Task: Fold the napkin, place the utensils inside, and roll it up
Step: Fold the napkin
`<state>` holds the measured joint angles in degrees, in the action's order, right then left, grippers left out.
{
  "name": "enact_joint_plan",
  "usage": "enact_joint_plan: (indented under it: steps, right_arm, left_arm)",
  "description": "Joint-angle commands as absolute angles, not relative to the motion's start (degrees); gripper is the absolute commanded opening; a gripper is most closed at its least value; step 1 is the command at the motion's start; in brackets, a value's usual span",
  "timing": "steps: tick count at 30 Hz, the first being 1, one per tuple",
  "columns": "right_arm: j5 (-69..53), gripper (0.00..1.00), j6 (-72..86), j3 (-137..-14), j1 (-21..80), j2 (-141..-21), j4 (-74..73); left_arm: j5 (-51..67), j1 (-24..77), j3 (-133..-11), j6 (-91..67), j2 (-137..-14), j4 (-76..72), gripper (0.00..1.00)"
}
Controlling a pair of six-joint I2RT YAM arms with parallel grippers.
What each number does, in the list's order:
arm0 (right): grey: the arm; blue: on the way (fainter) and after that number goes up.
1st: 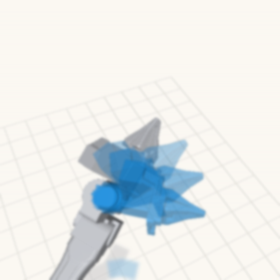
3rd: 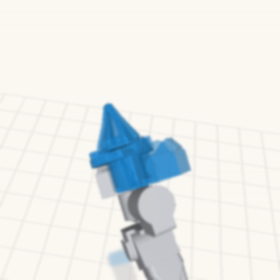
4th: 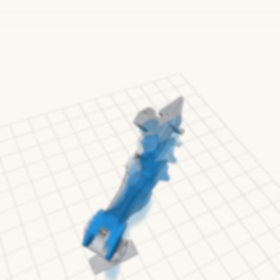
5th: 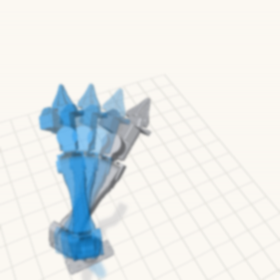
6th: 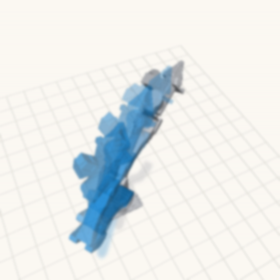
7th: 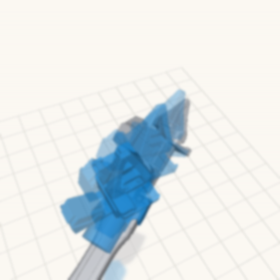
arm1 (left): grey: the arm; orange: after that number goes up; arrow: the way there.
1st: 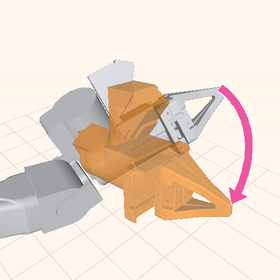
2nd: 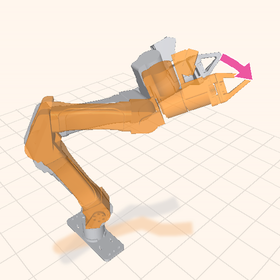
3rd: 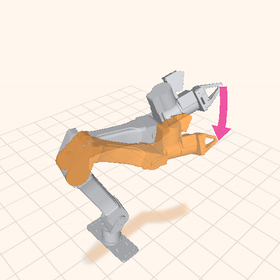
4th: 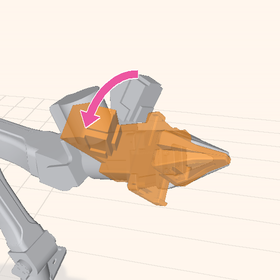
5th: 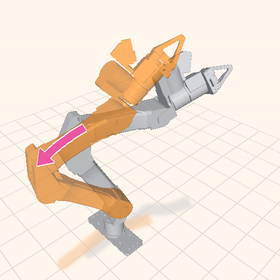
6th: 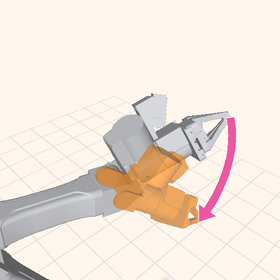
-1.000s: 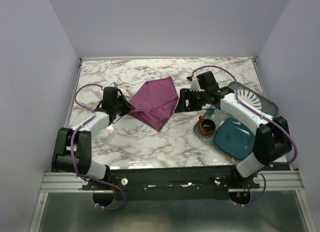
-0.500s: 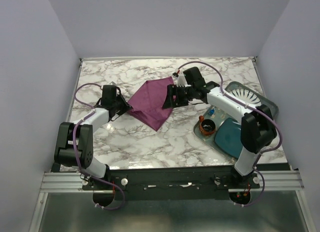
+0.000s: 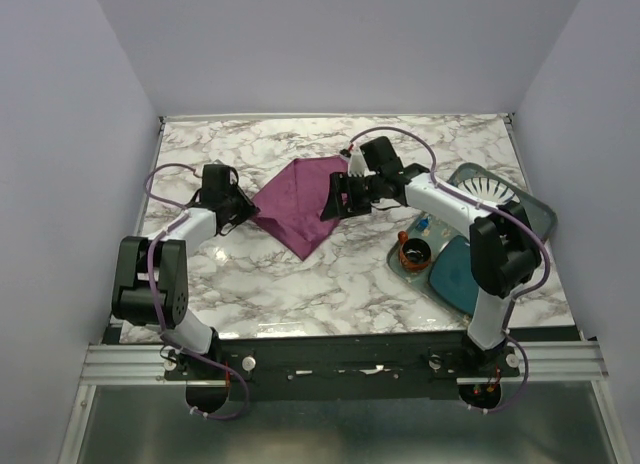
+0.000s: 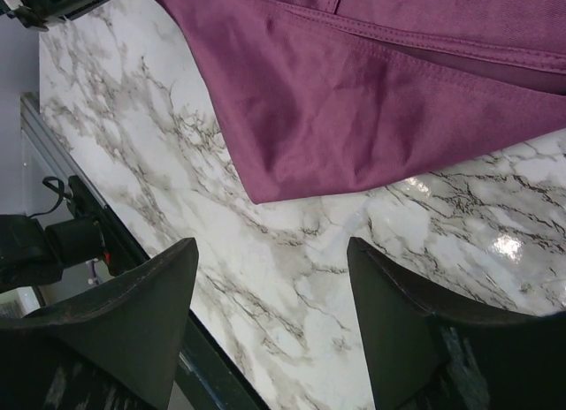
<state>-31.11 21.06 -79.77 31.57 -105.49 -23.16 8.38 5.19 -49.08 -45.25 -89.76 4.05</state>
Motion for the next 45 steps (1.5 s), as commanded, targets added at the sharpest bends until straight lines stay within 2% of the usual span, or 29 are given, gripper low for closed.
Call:
enact_joint_plan:
  steps: [1,2,8,10,11,12,13,15,18,21,31,38,45]
  right_arm:
    - [-33.40,0.77,21.80,-82.18,32.34,-108.54,-19.61]
    - [-33.40,0.77,21.88,-82.35,32.34,-108.72,-19.60]
    - [-34.19,0.77,21.97,-84.02,32.34,-110.74,-19.60]
    - [-33.93,0.77,21.97,-84.46,32.34,-111.53,-19.51]
    - [-33.58,0.77,21.89,-84.64,32.34,-111.79,-19.51]
    - [-33.23,0.77,21.88,-85.16,32.34,-112.14,-19.60]
    - [-32.96,0.77,21.97,-85.60,32.43,-112.58,-19.60]
    - [-32.70,0.76,22.41,-86.65,32.26,-113.55,-19.60]
    - [-31.99,0.75,23.29,-87.19,32.34,-114.26,-19.60]
    - [-31.38,0.74,23.73,-87.28,32.26,-114.43,-19.69]
    - [-28.83,0.68,23.91,-83.50,30.59,-113.55,-19.69]
    - [-30.50,0.51,21.01,-86.66,30.06,-116.80,-19.60]
    - [-30.06,0.49,20.92,-88.94,29.97,-120.58,-19.60]
  left_arm:
    - [0.02,4.83,-55.27,-42.46,-90.00,11.06,0.61]
    - [-1.57,5.01,-56.07,-40.80,-89.30,12.64,0.67]
    - [0.60,5.10,-54.84,-39.38,-83.32,15.02,0.75]
    - [5.08,5.10,-55.46,-38.58,-84.37,15.47,0.67]
    - [10.49,5.10,-55.63,-38.76,-84.90,15.29,0.60]
    - [13.07,5.10,-54.85,-39.46,-85.60,14.42,0.45]
    - [16.40,5.10,-53.89,-41.12,-85.69,12.76,0.44]
    - [21.52,5.88,-51.43,-42.80,-86.22,6.61,0.45]
    - [23.54,6.42,-50.71,-44.47,-88.49,3.52,0.51]
    - [22.59,6.42,-49.84,-44.82,-89.64,1.76,0.53]
    - [16.35,4.14,-49.75,-46.76,-95.80,0.97,0.49]
    - [13.01,2.90,-48.87,-47.90,-95.80,0.35,0.47]
    - [12.74,2.37,-50.36,-48.16,-98.00,0.35,0.47]
